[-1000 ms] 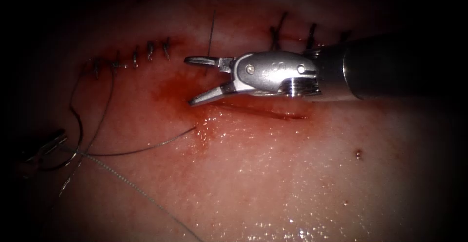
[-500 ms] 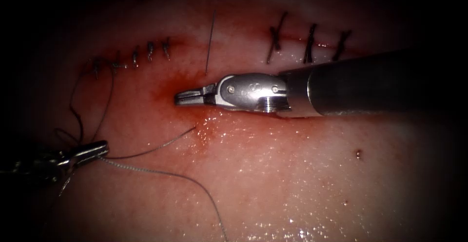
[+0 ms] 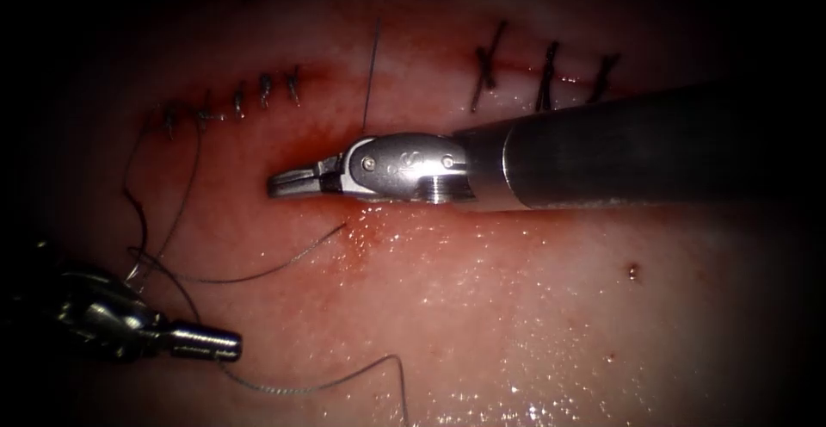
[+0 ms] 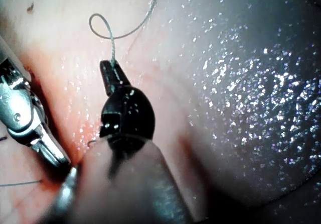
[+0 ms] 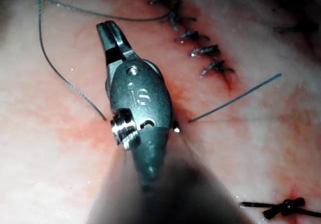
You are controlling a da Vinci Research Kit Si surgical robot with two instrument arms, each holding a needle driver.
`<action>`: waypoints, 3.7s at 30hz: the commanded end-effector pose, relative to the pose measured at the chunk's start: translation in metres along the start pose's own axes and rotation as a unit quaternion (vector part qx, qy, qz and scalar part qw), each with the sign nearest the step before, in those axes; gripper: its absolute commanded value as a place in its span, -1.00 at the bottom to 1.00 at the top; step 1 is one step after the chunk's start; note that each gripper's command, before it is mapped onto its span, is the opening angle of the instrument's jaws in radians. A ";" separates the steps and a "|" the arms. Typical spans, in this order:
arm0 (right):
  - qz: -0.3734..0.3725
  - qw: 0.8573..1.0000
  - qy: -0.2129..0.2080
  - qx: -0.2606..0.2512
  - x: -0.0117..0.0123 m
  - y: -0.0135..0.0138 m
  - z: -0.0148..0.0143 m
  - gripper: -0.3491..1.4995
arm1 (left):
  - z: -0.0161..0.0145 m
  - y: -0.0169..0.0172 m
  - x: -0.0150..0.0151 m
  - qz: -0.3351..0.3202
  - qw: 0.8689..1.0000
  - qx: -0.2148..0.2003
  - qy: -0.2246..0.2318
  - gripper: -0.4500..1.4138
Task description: Wound Closure
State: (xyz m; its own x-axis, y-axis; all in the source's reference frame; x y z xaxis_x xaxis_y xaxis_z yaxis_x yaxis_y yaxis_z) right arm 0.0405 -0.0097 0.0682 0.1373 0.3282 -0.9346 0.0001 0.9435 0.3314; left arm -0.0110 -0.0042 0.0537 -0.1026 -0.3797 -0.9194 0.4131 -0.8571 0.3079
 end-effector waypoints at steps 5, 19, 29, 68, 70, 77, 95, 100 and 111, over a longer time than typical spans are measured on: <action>-0.006 1.000 0.010 0.023 -0.0001 -0.0009 0.0046 -1.00 | -0.0003 0.0005 0.0019 -0.010 1.000 -0.004 -0.015 -1.00; 0.023 0.996 0.046 0.073 -0.0003 -0.0054 0.0122 -1.00 | -0.0051 -0.0012 0.0060 0.018 0.999 -0.024 -0.018 -1.00; 0.046 0.994 0.049 0.090 0.0009 -0.0062 0.0112 -0.53 | -0.0051 -0.0015 0.0062 0.034 0.999 -0.029 -0.019 -1.00; 0.027 0.999 0.005 -0.018 0.0085 -0.0023 -0.0021 -1.00 | -0.0135 0.0049 0.0003 0.030 0.951 -0.051 -0.302 -1.00; 0.027 0.999 0.004 -0.020 0.0084 -0.0025 -0.0026 -1.00 | -0.0146 0.0050 -0.0007 0.034 0.938 -0.059 -0.341 -1.00; 0.028 0.999 0.008 -0.018 0.0085 -0.0030 -0.0037 -1.00 | -0.0169 0.0040 -0.0039 0.035 0.885 -0.049 -0.463 -1.00; 0.030 0.999 0.006 -0.022 0.0085 -0.0043 -0.0078 -1.00 | -0.0071 0.0040 -0.0122 0.026 0.859 0.105 -0.500 -1.00; 0.032 0.999 0.007 -0.028 0.0081 -0.0041 -0.0095 -1.00 | -0.0059 0.0052 -0.0151 0.014 0.857 0.123 -0.499 -1.00; 0.035 0.999 0.007 -0.036 0.0079 -0.0041 -0.0108 -1.00 | -0.0065 0.0053 -0.0167 -0.006 0.865 0.115 -0.489 -1.00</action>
State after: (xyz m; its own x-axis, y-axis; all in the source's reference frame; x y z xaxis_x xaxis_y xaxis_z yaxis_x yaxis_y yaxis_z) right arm 0.0301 -0.0100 0.0575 0.1209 0.3921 -0.9119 -0.0810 0.9195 0.3846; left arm -0.0008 0.0007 0.0683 -0.8690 -0.3799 -0.3171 0.2166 -0.8682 0.4465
